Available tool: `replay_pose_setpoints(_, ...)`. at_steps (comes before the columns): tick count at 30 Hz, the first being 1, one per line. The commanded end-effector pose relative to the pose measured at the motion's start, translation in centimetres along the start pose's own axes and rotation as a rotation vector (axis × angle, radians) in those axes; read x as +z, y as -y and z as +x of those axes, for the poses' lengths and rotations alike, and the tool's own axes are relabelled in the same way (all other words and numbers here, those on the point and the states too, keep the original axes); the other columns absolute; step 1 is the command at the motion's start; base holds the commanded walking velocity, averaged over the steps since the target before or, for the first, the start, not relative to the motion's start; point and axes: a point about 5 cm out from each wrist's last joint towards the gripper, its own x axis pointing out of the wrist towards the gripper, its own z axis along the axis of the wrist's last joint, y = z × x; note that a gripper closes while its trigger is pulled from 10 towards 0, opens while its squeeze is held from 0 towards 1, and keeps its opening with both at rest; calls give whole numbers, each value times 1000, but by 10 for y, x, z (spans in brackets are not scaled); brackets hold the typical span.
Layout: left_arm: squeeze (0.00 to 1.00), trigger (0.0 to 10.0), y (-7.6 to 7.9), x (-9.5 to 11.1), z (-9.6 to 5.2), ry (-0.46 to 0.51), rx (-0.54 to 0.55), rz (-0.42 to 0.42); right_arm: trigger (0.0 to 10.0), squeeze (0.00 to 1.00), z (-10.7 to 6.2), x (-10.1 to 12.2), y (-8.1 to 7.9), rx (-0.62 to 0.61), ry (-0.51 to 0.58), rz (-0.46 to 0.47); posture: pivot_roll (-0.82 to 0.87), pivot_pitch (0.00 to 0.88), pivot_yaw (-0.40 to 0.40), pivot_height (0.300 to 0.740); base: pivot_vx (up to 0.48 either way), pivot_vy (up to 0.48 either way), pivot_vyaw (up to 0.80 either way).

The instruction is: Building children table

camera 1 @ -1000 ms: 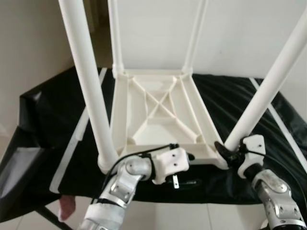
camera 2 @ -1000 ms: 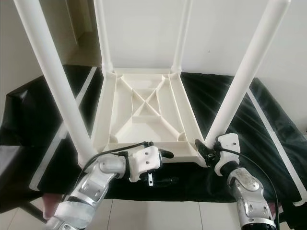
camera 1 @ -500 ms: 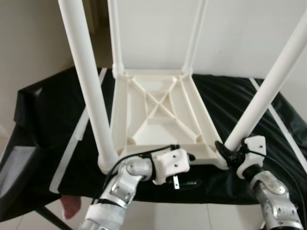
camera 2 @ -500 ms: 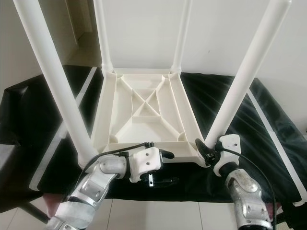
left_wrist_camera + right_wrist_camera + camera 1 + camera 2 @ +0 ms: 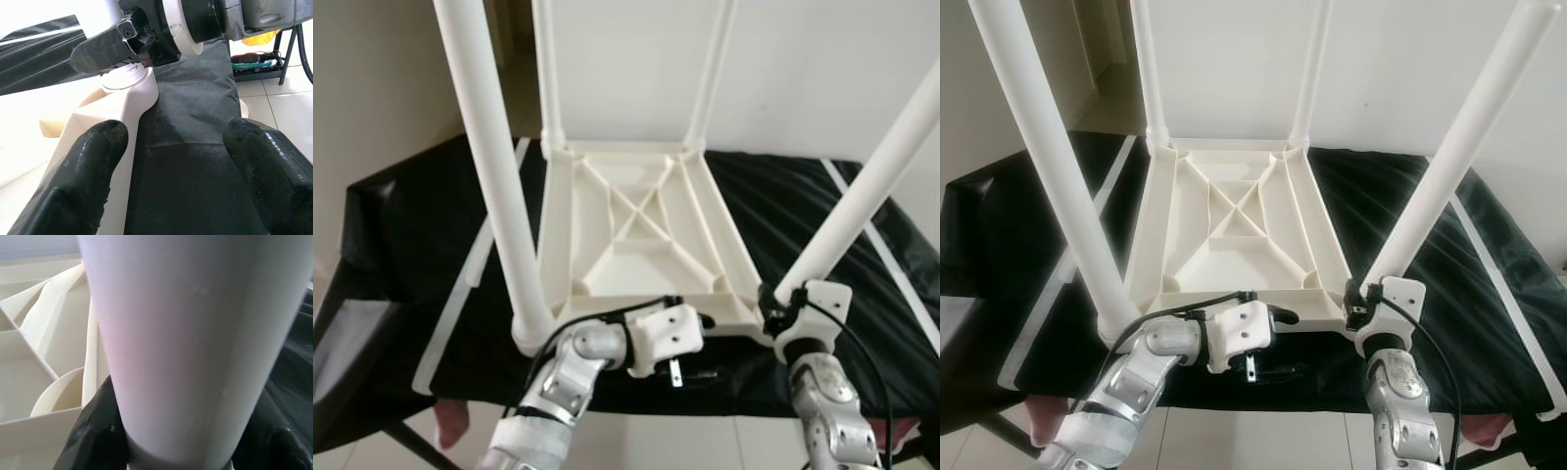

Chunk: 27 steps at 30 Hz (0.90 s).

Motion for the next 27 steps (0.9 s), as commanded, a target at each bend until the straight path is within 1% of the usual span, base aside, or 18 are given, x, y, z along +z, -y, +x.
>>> replay_pose_setpoints(1, 0, 10000, -10, -2, 0, -5, 200, -4, 10000, 0, -1, -5, -1, -103, -21, 77, -49, 0, -36, 740, 0, 0, 0)
replay_pose_setpoints(3, 0, 10000, -11, -1, 0, -2, 201, -2, 10000, 0, -4, -10, -9, -309, -25, 56, -44, 0, -39, 740, 0, 0, 0)
replay_pose_setpoints(4, 0, 10000, -11, -1, 0, -3, 201, -1, 10000, 0, -6, -13, -11, -378, -35, 43, -37, 0, -43, 740, 0, 0, 0)
replay_pose_setpoints(5, 0, 10000, -11, -1, 0, -3, 201, -1, 10000, 0, -6, -13, -11, -378, -35, 43, -37, 0, -43, 740, 0, 0, 0)
replay_pose_setpoints(6, 0, 10000, -11, -1, 1, -3, 203, 0, 10000, 0, -6, -16, -17, -382, -54, 64, -37, 0, -43, 740, 0, 0, 0)
replay_pose_setpoints(7, 0, 10000, -11, -1, 1, -1, 204, -4, 10000, 0, -4, -14, -18, -358, -46, 70, -42, 0, -40, 740, 0, 0, 0)
replay_pose_setpoints(13, 0, 10000, -10, 1, 4, 4, 199, -2, 10000, 0, -4, -13, -21, -321, -56, 61, -39, 0, -45, 740, 0, 0, 0)
replay_pose_setpoints(16, 0, 10000, -11, 1, 3, 7, 205, -1, 10000, 0, -3, -15, -29, -293, -71, 64, -37, 0, -47, 740, 0, 0, 0)
replay_pose_setpoints(19, 0, 10000, -12, 1, 2, 4, 208, 0, 10000, 0, -2, -14, -31, -291, -64, 62, -34, 0, -48, 740, 0, 0, 0)
replay_pose_setpoints(20, 0, 10000, -12, 0, 2, 3, 209, 0, 10000, 20, -2, -13, -32, -282, -60, 60, -32, 0, -50, 740, 0, 0, 0)
replay_pose_setpoints(21, 0, 10000, -11, 0, 1, 2, 209, -1, 10000, 427, -2, -12, -32, -274, -53, 60, -31, 0, -51, 740, 0, 0, 0)
replay_pose_setpoints(22, 0, 10000, -11, 0, 1, 2, 210, -1, 10000, 1000, -3, -11, -32, -265, -43, 65, -31, 0, -51, 740, 0, 0, 0)
replay_pose_setpoints(27, 0, 10000, -11, -1, 2, -1, 211, -5, 10000, 1000, -3, -4, -35, -214, 7, 105, -31, 0, -53, 740, 0, 0, 0)
